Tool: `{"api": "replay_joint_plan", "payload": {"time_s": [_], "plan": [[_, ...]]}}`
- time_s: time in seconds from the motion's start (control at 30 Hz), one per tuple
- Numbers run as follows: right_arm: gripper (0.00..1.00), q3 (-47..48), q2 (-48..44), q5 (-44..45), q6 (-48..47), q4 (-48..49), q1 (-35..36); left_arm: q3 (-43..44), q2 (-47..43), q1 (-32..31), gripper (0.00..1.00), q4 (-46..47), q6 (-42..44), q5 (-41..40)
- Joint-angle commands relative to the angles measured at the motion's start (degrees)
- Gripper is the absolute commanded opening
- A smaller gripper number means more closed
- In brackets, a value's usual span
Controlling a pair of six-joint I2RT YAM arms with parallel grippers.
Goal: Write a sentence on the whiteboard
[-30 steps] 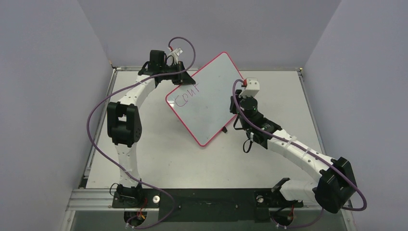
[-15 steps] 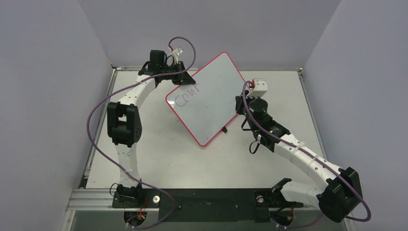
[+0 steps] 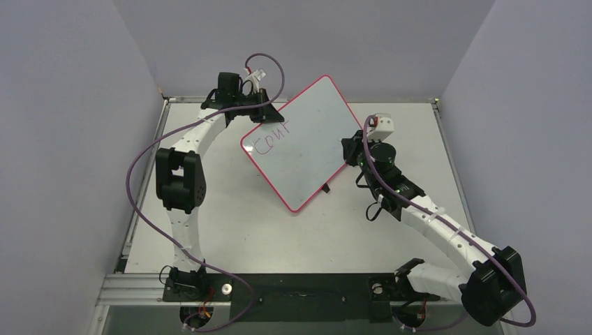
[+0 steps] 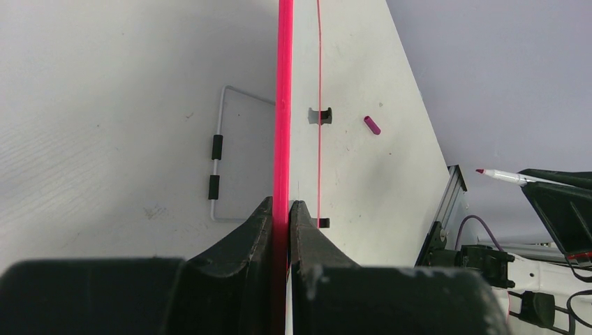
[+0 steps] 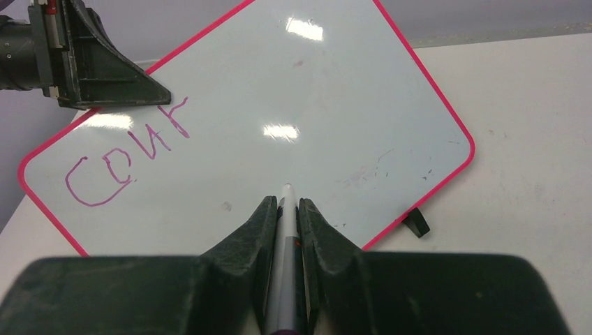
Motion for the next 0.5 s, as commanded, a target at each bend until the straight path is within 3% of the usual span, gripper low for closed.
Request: {"api": "replay_joint_plan", "payload": {"time_s": [0.0,0.47], "plan": [[0.00,-0.62,-0.27,-6.17,2.65,4.79,-2.36,1.56,-1.20,-1.39,0.00,1.09,5.34,-6.23],[0.00,-1.80,1.23,-8.84,3.16,7.83,-3.27,3.31,0.23,-2.48,0.00,-0.05,5.94,-5.31]]}}
